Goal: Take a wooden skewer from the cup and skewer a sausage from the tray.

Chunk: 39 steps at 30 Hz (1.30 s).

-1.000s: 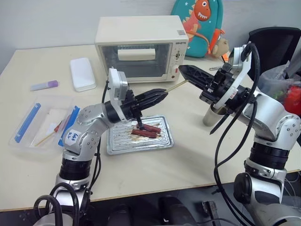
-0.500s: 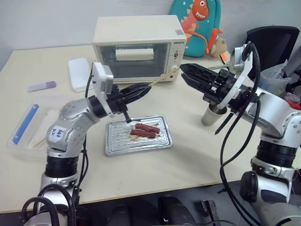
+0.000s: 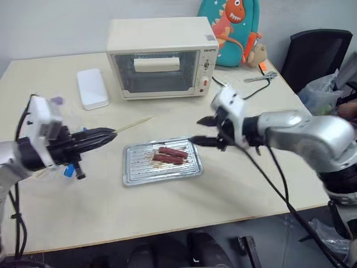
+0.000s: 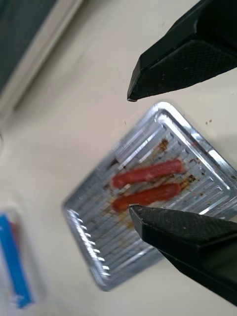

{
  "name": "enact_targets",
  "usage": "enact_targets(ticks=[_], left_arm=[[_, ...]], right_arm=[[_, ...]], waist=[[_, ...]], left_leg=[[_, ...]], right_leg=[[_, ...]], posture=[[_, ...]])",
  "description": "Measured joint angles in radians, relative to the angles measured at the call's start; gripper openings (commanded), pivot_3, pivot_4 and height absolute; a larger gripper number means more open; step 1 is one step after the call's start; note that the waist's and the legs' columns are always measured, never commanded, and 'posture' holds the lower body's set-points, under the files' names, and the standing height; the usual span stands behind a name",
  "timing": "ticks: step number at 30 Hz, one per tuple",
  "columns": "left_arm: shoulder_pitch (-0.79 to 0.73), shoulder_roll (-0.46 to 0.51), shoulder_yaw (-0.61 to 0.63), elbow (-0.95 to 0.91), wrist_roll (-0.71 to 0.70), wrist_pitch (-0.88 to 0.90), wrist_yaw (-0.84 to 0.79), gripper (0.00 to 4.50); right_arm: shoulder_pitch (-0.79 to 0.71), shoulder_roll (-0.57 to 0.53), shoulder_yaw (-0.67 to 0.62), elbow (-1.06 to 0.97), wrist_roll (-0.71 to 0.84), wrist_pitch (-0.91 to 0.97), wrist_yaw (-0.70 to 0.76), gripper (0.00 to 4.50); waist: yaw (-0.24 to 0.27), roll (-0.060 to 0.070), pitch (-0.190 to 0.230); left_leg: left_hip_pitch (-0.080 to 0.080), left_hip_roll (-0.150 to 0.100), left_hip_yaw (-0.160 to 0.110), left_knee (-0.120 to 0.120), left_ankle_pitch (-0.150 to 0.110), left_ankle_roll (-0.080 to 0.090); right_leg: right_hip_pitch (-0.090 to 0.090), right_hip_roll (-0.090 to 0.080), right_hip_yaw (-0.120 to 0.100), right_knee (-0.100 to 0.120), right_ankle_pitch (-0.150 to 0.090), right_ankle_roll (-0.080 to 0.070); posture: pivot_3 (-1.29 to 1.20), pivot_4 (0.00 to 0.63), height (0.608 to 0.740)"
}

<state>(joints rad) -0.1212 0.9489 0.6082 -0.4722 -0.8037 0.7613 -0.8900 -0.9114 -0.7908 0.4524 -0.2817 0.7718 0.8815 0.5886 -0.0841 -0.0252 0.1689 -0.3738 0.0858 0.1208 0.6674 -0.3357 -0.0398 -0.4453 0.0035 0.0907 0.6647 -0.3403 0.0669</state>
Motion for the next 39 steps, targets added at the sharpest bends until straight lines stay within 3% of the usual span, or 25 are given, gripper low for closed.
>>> enact_targets(ticks=[11, 18, 39], left_arm=[[0.133, -0.003, 0.033, -0.073, 0.007, -0.028, 0.004, 0.0], [0.125, 0.001, 0.03, -0.07, 0.009, -0.037, 0.01, 0.0], [0.083, 0.014, 0.008, -0.047, 0.018, -0.054, 0.014, 0.0]], right_arm=[[0.01, 0.239, 0.157, 0.207, -0.345, -0.156, 0.165, 3.48], [0.028, 0.362, 0.17, 0.334, -0.481, -0.232, 0.206, 3.48], [0.095, 0.43, 0.121, 0.283, -0.615, -0.25, 0.231, 3.48]], waist=[[-0.006, -0.001, 0.0], [-0.016, -0.001, 0.0], [-0.03, -0.001, 0.0]], left_leg=[[0.002, 0.0, 0.001, 0.001, 0.0, 0.0], [0.003, 0.0, 0.001, 0.001, 0.001, -0.001], [0.004, 0.0, 0.0, 0.001, 0.001, -0.002]], right_leg=[[0.0, 0.0, -0.001, 0.005, -0.001, -0.003], [0.0, 0.001, -0.001, 0.008, -0.002, -0.004], [0.0, 0.001, -0.002, 0.01, -0.002, -0.004]], posture=[[0.0, 0.15, 0.74], [0.0, 0.15, 0.74], [0.0, 0.15, 0.74]])
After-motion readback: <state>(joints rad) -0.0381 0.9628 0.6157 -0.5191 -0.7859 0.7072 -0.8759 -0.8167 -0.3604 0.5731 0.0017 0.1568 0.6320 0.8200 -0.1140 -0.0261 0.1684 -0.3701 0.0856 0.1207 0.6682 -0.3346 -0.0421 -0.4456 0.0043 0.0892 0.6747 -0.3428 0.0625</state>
